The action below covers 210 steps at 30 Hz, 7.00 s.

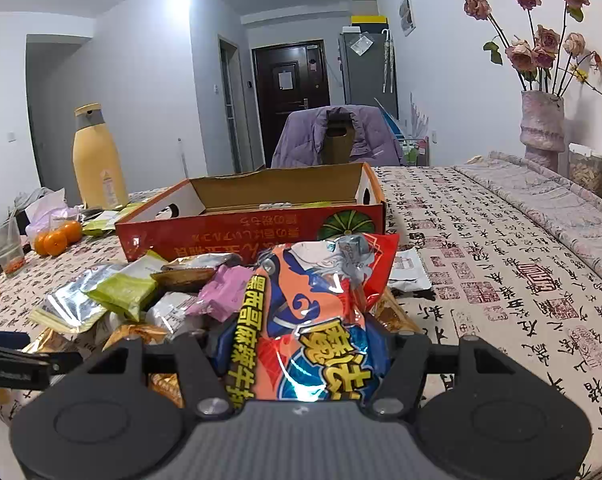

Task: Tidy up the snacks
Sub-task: 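Grasp the orange-blue chip bag with the right gripper while the left gripper grasps a crisp packet, then carry the chip bag and crisp packet into the box and open both grippers, then withdraw both tools from the box toward the remaining snacks, then grasp the white oat biscuit packet with the right gripper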

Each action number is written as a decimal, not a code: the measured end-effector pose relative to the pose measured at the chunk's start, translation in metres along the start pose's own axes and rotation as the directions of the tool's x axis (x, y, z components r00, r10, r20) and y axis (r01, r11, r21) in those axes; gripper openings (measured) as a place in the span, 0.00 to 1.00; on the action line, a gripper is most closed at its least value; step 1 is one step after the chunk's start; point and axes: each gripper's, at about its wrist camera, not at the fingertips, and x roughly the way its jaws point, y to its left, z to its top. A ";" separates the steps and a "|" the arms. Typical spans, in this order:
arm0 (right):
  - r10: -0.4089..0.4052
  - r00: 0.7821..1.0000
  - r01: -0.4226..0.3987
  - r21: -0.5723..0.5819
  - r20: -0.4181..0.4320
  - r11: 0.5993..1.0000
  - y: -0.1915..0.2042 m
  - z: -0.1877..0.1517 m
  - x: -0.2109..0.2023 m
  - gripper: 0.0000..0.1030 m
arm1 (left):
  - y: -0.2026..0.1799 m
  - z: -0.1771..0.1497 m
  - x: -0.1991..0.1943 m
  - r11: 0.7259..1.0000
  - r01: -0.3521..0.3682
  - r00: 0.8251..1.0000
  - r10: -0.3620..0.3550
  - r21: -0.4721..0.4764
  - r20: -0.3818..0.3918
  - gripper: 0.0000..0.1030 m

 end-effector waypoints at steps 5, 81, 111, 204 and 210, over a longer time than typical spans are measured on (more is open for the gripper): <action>0.004 1.000 -0.004 0.001 -0.001 1.000 0.000 -0.001 -0.001 0.60 | -0.002 -0.005 -0.001 1.000 0.001 1.000 -0.001 -0.010 0.013 0.97; 0.053 0.993 -0.049 -0.040 0.107 0.998 0.009 0.159 0.127 0.60 | -0.069 0.216 0.037 0.999 0.031 0.962 -0.037 0.028 0.271 0.43; 0.066 0.997 -0.067 0.026 0.042 0.997 -0.008 0.135 0.175 1.00 | -0.046 0.200 0.086 0.998 0.015 0.978 -0.003 -0.056 0.210 1.00; 0.024 0.985 -0.049 -0.148 -0.169 0.988 -0.030 0.011 0.070 0.61 | -0.005 0.030 -0.020 0.996 0.076 0.973 -0.065 -0.041 0.220 1.00; 0.021 0.990 -0.037 -0.114 -0.141 0.993 -0.033 0.005 0.064 0.60 | -0.003 0.032 -0.019 0.996 0.073 0.980 -0.063 -0.048 0.187 1.00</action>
